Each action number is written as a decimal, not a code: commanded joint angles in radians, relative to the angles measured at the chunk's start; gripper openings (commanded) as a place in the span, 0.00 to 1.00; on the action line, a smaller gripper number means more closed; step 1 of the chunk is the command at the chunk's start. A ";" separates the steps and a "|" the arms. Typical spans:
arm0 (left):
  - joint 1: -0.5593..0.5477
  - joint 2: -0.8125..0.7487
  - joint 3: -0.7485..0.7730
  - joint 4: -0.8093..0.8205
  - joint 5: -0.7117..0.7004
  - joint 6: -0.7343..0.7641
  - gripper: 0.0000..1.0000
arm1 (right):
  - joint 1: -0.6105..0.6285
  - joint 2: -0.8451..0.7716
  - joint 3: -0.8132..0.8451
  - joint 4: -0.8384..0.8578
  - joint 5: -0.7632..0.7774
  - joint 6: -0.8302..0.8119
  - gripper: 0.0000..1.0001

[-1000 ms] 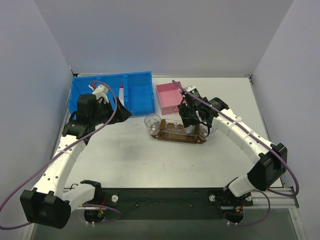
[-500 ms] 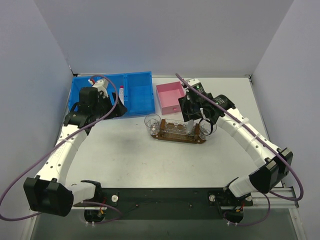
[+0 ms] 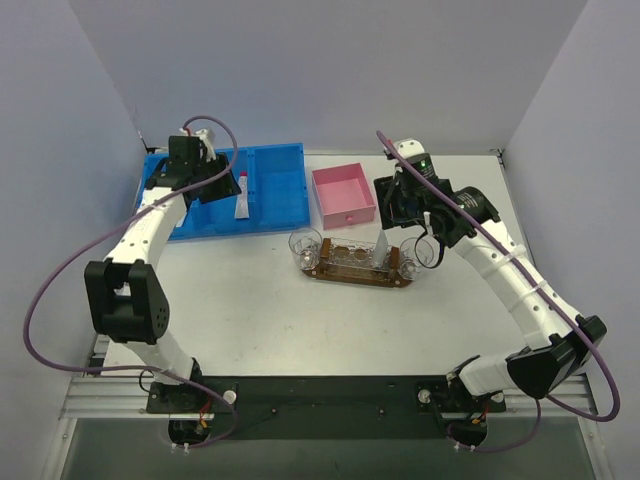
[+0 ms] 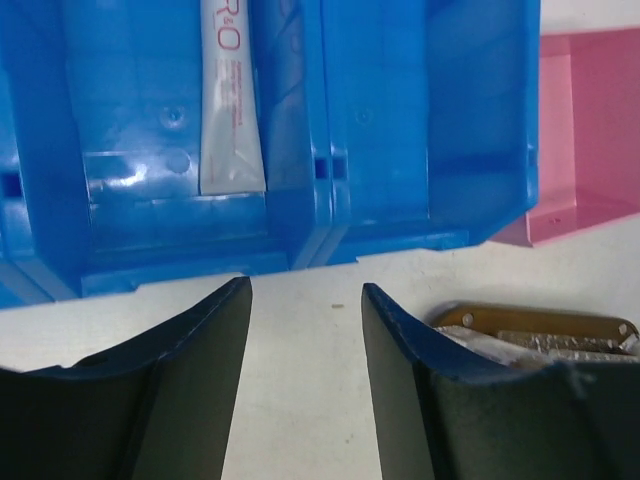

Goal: Prepare toiletry sets of a toothbrush and toothpaste on the tray

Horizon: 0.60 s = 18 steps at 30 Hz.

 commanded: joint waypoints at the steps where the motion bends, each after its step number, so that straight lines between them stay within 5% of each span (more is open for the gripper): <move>1: 0.006 0.122 0.158 0.014 -0.010 0.060 0.57 | -0.014 -0.001 0.043 -0.008 0.018 -0.016 0.56; 18: 0.036 0.572 0.512 -0.098 -0.010 0.104 0.57 | -0.080 0.028 0.080 -0.026 0.047 0.063 0.56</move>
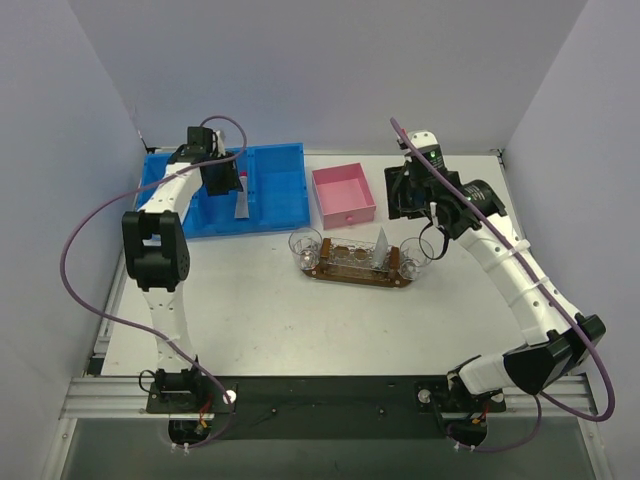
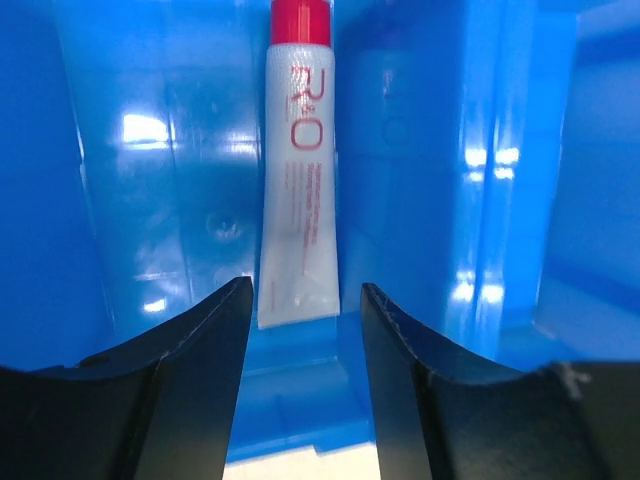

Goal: Prepare toiletry sets of a toothbrush and toothpaste on the tray

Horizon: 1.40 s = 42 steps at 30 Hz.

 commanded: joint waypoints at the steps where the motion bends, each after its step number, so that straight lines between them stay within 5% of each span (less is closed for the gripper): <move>1: 0.003 0.090 0.134 -0.048 0.017 0.031 0.57 | -0.020 0.009 0.039 -0.027 0.046 0.050 0.56; 15: 0.001 0.222 0.186 -0.063 0.004 0.086 0.53 | -0.026 0.041 0.060 -0.055 0.032 0.094 0.56; 25: 0.005 0.248 0.189 -0.075 0.027 0.108 0.31 | -0.024 0.050 0.068 -0.072 0.015 0.125 0.56; 32: 0.015 0.228 0.185 -0.077 0.070 0.093 0.00 | -0.024 0.036 0.048 -0.070 0.013 0.145 0.56; 42: 0.024 0.059 0.081 -0.017 0.171 0.036 0.00 | -0.026 0.027 0.046 -0.078 -0.020 0.165 0.56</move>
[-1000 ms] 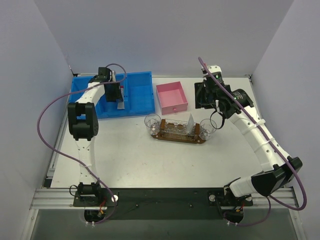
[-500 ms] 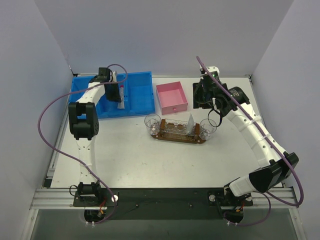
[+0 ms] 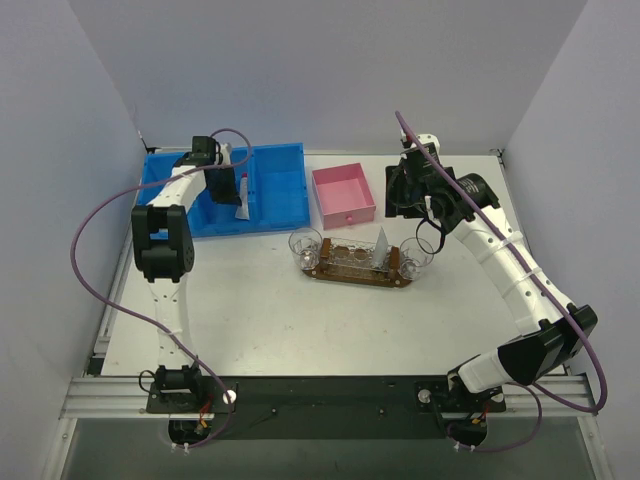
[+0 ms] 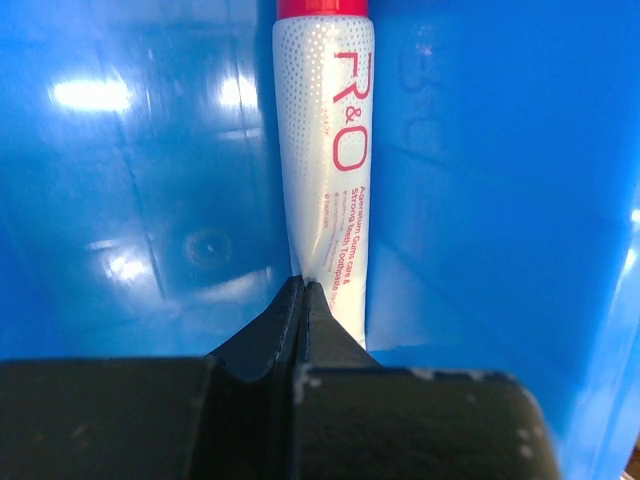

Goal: Prepare toiletry sets of a toothbrush and toothpaste on the tray

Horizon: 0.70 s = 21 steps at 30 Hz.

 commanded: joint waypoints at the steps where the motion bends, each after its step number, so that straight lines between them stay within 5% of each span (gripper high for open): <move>1: 0.011 -0.168 -0.060 0.066 0.088 -0.070 0.00 | -0.006 -0.020 0.022 -0.022 -0.022 0.026 0.56; 21: 0.026 -0.397 -0.252 0.201 0.110 -0.235 0.00 | 0.076 0.123 0.279 -0.171 0.008 0.151 0.52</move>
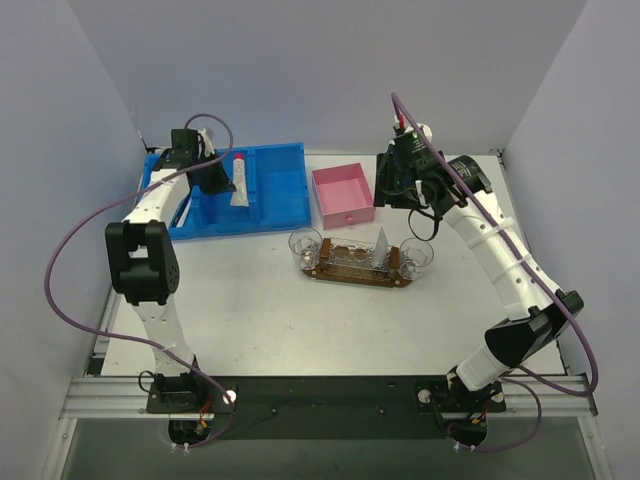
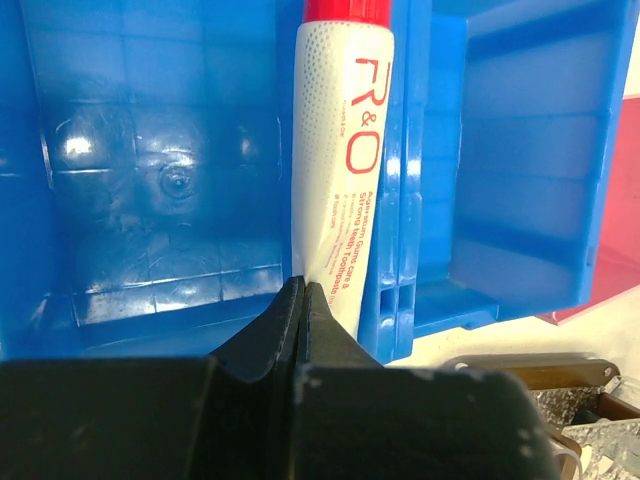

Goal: Prepare toiletry sets of a toothbrush and toothpaste on the tray

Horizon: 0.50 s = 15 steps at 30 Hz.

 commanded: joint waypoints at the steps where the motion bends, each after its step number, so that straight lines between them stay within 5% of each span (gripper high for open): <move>1: 0.004 -0.097 -0.030 0.097 0.053 -0.073 0.00 | 0.047 0.012 0.092 -0.044 0.046 0.033 0.52; 10: 0.004 -0.278 -0.163 0.109 0.021 -0.162 0.00 | 0.116 0.033 0.135 -0.039 0.008 -0.186 0.52; 15: 0.004 -0.419 -0.231 0.029 -0.028 -0.190 0.00 | 0.116 0.044 0.164 -0.025 -0.170 -0.260 0.52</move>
